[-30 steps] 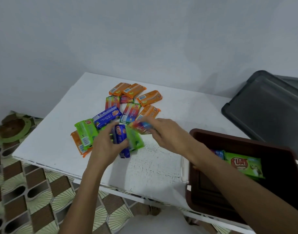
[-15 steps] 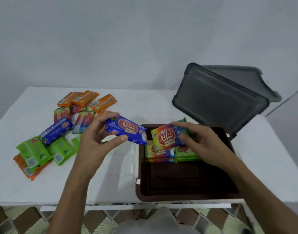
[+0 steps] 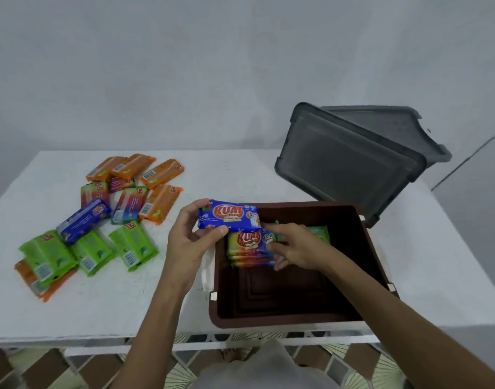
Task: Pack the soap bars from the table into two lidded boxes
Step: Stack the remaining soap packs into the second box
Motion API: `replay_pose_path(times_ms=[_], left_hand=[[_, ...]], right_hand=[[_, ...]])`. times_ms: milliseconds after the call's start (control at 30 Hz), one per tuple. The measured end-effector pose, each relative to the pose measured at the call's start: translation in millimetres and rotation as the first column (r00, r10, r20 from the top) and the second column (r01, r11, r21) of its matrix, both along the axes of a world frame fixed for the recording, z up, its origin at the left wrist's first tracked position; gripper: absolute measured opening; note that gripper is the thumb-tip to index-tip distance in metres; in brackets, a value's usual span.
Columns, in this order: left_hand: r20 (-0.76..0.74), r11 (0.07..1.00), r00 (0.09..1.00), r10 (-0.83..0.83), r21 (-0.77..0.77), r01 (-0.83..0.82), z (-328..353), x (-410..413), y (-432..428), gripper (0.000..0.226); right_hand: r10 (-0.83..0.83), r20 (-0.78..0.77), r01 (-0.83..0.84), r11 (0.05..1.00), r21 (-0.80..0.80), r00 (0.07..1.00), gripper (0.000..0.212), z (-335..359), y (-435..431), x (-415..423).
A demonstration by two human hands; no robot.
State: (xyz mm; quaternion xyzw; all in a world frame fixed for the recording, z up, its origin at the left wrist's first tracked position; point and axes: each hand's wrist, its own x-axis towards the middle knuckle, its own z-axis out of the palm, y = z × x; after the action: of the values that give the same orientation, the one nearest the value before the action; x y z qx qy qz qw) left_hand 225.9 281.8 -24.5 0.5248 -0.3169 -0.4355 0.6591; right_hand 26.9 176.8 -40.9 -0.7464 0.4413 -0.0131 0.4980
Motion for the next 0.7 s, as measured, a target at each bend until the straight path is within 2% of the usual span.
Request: replay_pose_path(times_ms=[100,200,267,300,333,400,433,467,533,567,633,700], left_hand=[[0.023,1.000,1.000,-0.018,0.012,0.018,1,1,0,0.047],[0.039,1.000,0.999,-0.026,0.012,0.025,1,1,1,0.048],[0.038,0.999,0.999,-0.034,0.006,0.033,3,0,2,0.048],[0.038,0.999,0.999,-0.038,0.001,0.038,5,-2,3,0.048],[0.040,0.999,0.998,-0.047,-0.009,0.047,8,-5,3,0.048],[0.057,0.996,0.995,-0.081,-0.035,0.083,14,-13,3,0.051],[0.075,0.993,0.992,-0.101,-0.047,0.105,16,-17,2,0.054],[0.103,0.991,0.988,-0.119,-0.050,0.125,17,-21,2,0.056],[0.219,0.989,0.965,-0.141,-0.005,0.145,16,-27,0,0.060],[0.336,0.988,0.930,-0.153,0.042,0.147,15,-28,-1,0.061],[0.621,0.981,0.760,-0.192,0.114,0.154,11,-28,-4,0.061],[0.793,0.980,0.577,-0.192,0.126,0.154,5,-27,-5,0.056]], right_hand=[[0.036,-0.160,-0.065,0.982,-0.178,0.986,0.049,3,-2,3],[0.036,-0.203,-0.104,0.937,-0.335,0.979,0.046,9,4,-1],[-0.004,-0.113,-0.046,0.900,-0.434,0.994,0.042,13,9,-4],[-0.040,0.002,0.037,0.904,-0.426,0.999,0.039,16,12,-6],[-0.090,0.161,0.141,0.930,-0.339,0.983,0.036,21,14,-7],[-0.232,0.440,0.239,0.970,0.040,0.868,0.038,35,19,-7],[-0.304,0.503,0.220,0.950,0.222,0.809,0.042,40,22,-8],[-0.351,0.539,0.187,0.923,0.336,0.766,0.045,44,24,-10],[-0.390,0.584,0.151,0.897,0.415,0.712,0.040,46,24,-17],[-0.412,0.592,0.162,0.889,0.429,0.693,0.036,45,23,-23],[-0.427,0.584,0.215,0.892,0.398,0.691,0.031,44,19,-39],[-0.419,0.547,0.283,0.905,0.318,0.725,0.028,46,16,-58]])
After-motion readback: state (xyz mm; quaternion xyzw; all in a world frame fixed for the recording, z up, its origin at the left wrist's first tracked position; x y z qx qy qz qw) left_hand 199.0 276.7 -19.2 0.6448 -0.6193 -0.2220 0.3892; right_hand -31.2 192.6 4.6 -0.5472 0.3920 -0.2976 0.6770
